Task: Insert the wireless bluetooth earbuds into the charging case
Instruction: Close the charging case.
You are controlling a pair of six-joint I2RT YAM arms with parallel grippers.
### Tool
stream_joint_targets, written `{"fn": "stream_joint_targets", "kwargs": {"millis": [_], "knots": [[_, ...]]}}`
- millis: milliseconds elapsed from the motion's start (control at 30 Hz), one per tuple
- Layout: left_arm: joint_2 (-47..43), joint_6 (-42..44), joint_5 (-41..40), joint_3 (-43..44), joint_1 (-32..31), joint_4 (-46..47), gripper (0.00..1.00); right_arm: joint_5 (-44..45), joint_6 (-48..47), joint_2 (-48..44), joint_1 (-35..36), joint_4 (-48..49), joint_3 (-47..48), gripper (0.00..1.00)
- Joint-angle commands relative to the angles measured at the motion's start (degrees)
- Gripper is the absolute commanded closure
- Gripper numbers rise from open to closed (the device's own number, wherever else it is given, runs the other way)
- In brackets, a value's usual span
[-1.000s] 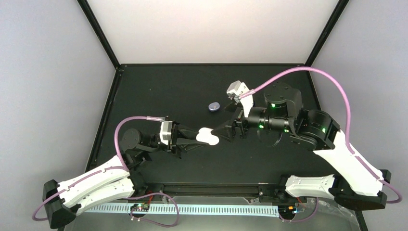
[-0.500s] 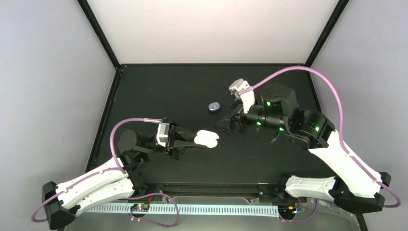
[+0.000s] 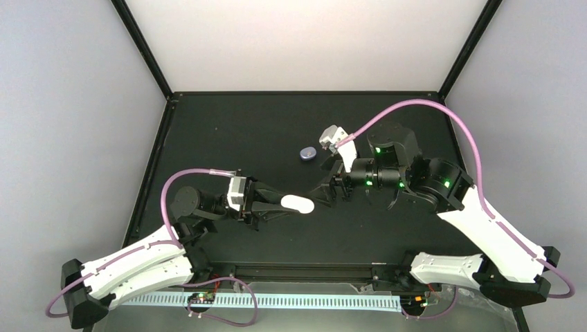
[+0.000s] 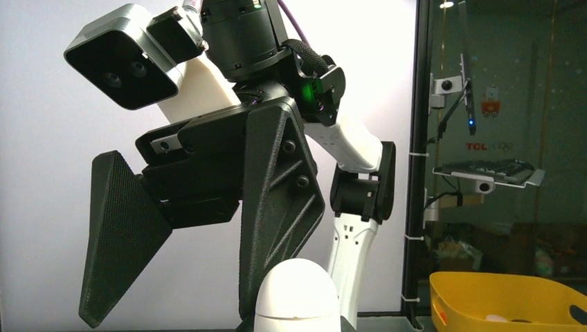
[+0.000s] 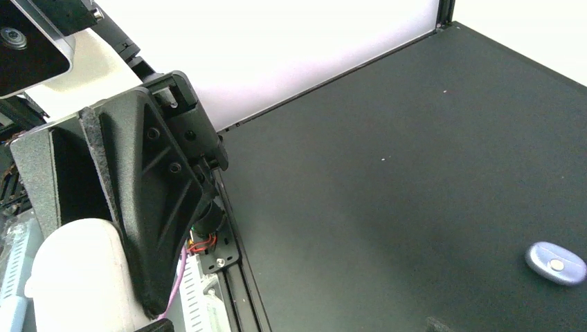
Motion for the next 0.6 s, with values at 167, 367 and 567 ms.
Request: {"fn": "stream_joint_targets", "kwargs": {"millis": [167, 367, 567], "knots": [[2.4, -0.4, -4.0, 3.3, -0.1, -0.9, 0.99, -2.4, -1.6, -1.0, 0.1, 0.8, -1.6, 0.07], [3.5, -0.6, -14.8, 3.3, 0.5, -10.7, 0.98, 22.6, 3.4, -4.6, 0.0, 2.9, -4.6, 0.03], [6.8, -8.3, -27.5, -0.8, 6.2, -20.5, 0.98, 39.2, 7.5, -10.9, 0.0, 7.3, -15.4, 0.0]]}}
